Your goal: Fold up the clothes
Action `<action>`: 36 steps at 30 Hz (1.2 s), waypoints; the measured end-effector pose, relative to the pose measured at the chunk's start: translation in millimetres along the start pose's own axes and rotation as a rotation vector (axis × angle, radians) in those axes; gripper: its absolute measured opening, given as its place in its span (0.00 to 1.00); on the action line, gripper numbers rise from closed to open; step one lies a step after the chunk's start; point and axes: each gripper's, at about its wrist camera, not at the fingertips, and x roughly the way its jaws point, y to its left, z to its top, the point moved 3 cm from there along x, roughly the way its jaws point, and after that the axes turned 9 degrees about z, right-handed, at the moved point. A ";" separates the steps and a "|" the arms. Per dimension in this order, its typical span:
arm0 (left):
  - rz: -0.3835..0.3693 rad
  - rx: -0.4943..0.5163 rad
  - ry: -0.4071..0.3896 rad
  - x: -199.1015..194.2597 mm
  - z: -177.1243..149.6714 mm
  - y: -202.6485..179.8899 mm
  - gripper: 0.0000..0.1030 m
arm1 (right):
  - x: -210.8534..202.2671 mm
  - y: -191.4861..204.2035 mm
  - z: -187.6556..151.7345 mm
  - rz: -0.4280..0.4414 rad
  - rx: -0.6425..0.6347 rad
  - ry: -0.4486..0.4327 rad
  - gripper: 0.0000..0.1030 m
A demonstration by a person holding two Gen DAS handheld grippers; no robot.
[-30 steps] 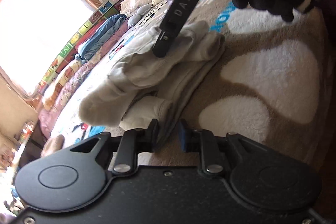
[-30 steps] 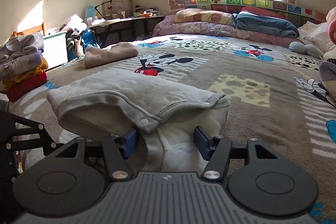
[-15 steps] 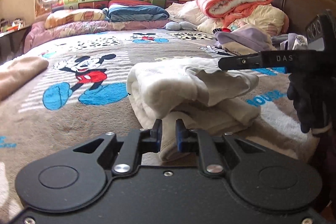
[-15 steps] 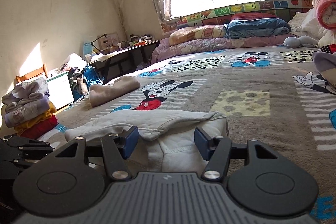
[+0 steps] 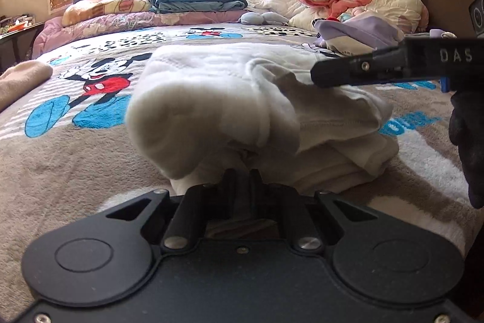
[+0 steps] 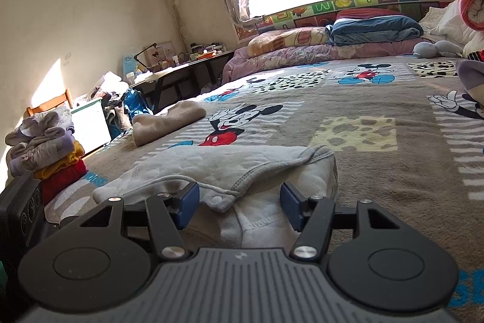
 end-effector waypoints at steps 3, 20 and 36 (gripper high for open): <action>0.005 0.036 -0.015 -10.4 1.6 -3.9 0.05 | 5.0 2.2 -8.0 -0.021 -0.034 0.053 0.59; -0.127 -0.285 -0.283 -96.1 53.5 92.0 0.06 | -10.5 10.2 -10.6 -0.038 -0.093 0.091 0.59; -0.065 -0.068 -0.004 -20.5 36.5 37.9 0.09 | -17.1 38.3 32.3 -0.021 -0.292 0.040 0.57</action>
